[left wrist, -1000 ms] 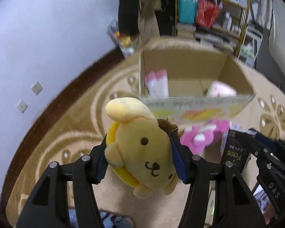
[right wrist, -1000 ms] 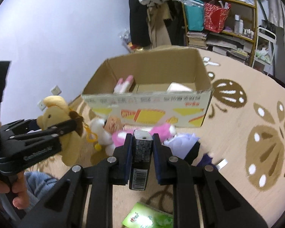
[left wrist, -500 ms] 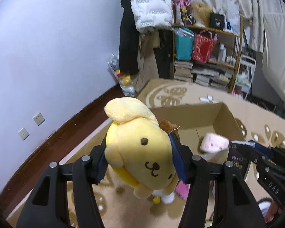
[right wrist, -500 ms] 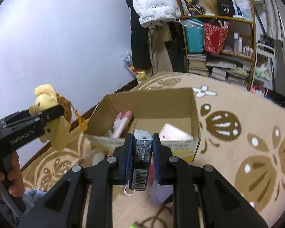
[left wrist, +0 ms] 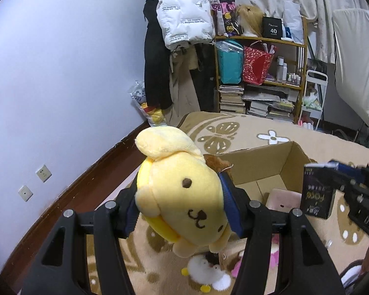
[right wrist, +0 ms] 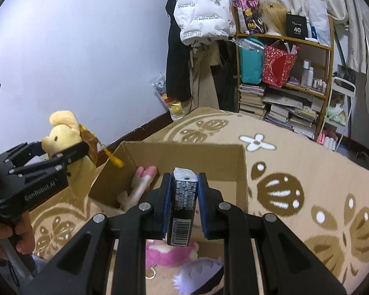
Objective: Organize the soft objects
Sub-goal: 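Carry both items over the box and open both tools to drop them in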
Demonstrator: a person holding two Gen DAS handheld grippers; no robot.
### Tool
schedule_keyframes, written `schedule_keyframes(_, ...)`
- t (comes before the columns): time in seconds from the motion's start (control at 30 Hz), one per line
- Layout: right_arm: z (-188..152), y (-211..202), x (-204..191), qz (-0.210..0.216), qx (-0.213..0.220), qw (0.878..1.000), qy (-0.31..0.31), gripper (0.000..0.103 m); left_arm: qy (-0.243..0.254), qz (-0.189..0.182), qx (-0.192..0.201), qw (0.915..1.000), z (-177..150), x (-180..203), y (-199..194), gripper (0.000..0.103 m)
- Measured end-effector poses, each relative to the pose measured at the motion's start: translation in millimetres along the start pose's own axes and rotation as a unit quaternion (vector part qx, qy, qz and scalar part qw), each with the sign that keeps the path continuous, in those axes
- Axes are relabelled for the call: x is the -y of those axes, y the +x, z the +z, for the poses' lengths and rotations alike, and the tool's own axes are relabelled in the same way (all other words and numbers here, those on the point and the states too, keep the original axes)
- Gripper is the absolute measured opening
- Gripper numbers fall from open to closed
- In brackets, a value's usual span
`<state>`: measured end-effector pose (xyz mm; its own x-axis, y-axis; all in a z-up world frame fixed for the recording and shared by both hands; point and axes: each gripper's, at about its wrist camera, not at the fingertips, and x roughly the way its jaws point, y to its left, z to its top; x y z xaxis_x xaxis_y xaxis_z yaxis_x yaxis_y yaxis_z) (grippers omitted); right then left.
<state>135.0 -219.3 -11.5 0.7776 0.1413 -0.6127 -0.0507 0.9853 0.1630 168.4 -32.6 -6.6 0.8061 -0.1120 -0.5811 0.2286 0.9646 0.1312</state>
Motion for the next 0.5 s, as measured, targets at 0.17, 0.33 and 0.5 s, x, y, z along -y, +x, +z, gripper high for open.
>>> schedule_keyframes(0.17,8.7,10.1,4.9,0.002,0.004,1.000,-0.002,0.021,0.003,-0.005,0.001,1.0000,1.4,4.3,14.4,0.058)
schedule_keyframes(0.33,6.3,16.1,7.0,0.005,0.016,1.000,0.006,0.021,0.009,-0.010,-0.001,0.9999,0.5,10.7,26.9,0.058)
schedule_keyframes(0.5,3.1,29.1,9.8,0.009,0.015,1.000,0.013,0.022,0.012,-0.027,-0.024,0.9993,-7.3,18.0,39.7,0.061)
